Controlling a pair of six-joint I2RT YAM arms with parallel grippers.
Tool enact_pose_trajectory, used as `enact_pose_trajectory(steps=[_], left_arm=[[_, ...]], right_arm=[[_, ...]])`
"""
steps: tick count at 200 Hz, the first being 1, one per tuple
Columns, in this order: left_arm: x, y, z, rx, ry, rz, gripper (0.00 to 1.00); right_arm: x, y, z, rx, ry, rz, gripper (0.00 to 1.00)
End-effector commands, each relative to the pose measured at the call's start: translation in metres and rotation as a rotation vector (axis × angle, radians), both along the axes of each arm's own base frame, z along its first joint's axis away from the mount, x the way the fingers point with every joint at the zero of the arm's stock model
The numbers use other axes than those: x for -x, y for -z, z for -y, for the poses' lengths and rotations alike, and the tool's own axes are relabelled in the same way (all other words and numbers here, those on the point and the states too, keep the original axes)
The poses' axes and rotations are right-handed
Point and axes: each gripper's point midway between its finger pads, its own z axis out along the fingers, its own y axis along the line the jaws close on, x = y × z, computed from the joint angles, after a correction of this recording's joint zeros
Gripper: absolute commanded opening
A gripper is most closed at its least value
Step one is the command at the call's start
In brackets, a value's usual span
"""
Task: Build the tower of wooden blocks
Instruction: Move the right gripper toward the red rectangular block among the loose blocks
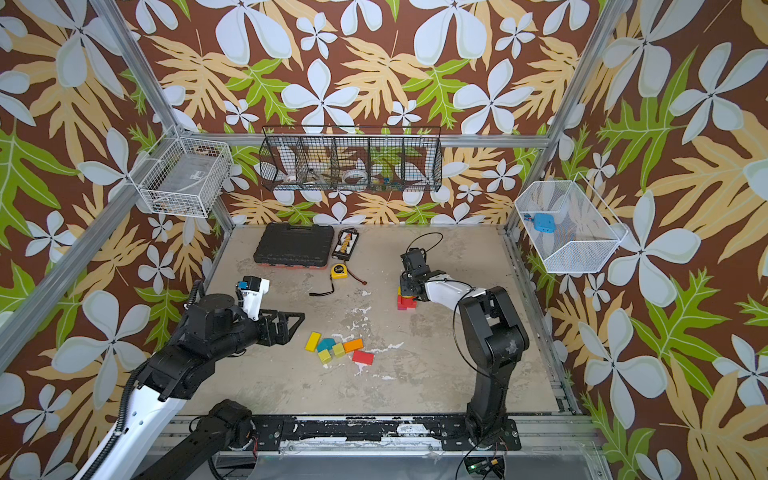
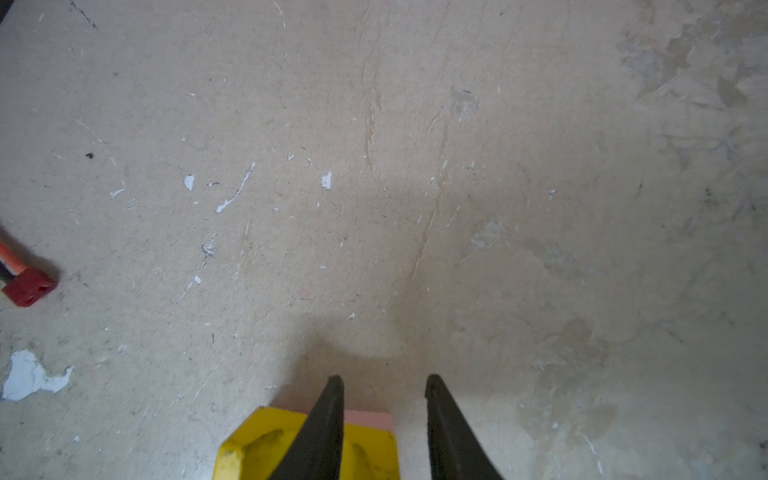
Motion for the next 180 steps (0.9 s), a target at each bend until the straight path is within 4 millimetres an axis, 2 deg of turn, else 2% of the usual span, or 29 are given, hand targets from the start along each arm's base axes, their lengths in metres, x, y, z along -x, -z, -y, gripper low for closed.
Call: enact_pose_trajectory(steps=[1, 19, 37, 65, 89, 108, 131, 180], left_arm=[[-0.002, -0.002, 0.0, 0.0, -0.002, 0.013, 1.0], [-0.002, -0.002, 0.0, -0.001, -0.001, 0.012, 1.0], [-0.002, -0.002, 0.0, -0.001, -0.002, 0.011, 1.0], [-0.003, -0.002, 0.0, -0.001, -0.002, 0.011, 1.0], [-0.002, -0.003, 0.0, -0.001, -0.003, 0.014, 1.0], [-0.002, -0.003, 0.0, -0.001, -0.005, 0.016, 1.0], [-0.002, -0.004, -0.001, 0.0, -0.009, 0.02, 1.0], [-0.001, -0.006, -0.002, 0.002, -0.013, 0.026, 1.0]], right_arm=[[0.003, -0.014, 0.002, -0.004, 0.019, 0.021, 0.38], [0.01, -0.032, 0.005, 0.0, 0.043, 0.052, 0.42], [0.025, -0.059, 0.0, -0.01, 0.067, 0.109, 0.49], [0.065, -0.093, -0.035, -0.074, 0.043, 0.215, 0.68], [0.106, -0.105, -0.073, -0.162, 0.001, 0.288, 0.8], [0.14, -0.101, -0.099, -0.209, -0.041, 0.313, 0.83], [0.179, -0.086, -0.122, -0.228, -0.073, 0.312, 0.87], [0.229, -0.045, -0.145, -0.211, -0.068, 0.26, 0.96]])
